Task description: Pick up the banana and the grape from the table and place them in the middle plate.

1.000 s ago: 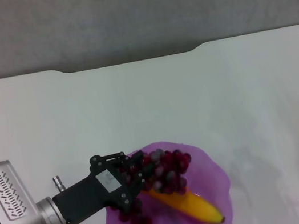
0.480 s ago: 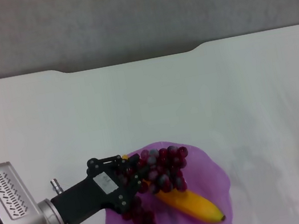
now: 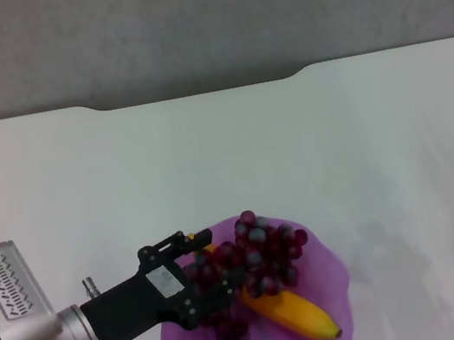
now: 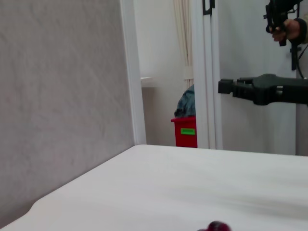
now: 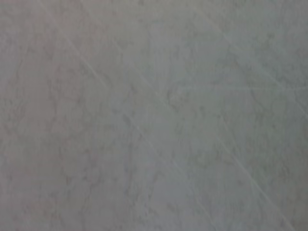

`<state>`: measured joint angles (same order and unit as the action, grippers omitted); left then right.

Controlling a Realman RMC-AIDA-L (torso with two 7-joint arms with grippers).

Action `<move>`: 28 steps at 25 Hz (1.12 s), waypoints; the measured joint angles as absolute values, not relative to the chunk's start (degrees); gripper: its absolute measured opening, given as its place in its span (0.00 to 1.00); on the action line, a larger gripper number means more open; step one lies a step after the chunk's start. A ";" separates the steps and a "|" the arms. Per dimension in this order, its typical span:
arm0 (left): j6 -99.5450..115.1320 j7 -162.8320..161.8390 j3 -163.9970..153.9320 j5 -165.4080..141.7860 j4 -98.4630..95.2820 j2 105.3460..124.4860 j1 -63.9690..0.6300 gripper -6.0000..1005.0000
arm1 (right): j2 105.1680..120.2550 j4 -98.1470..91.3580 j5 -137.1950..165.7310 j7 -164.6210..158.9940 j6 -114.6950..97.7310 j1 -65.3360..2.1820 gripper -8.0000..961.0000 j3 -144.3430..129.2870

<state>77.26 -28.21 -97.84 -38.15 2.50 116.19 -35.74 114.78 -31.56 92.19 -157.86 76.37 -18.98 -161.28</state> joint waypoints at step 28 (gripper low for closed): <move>89.88 -11.19 -94.56 2.24 2.85 116.44 -26.58 0.90 | 114.78 -30.96 92.10 -158.54 74.89 -19.81 0.11 -160.75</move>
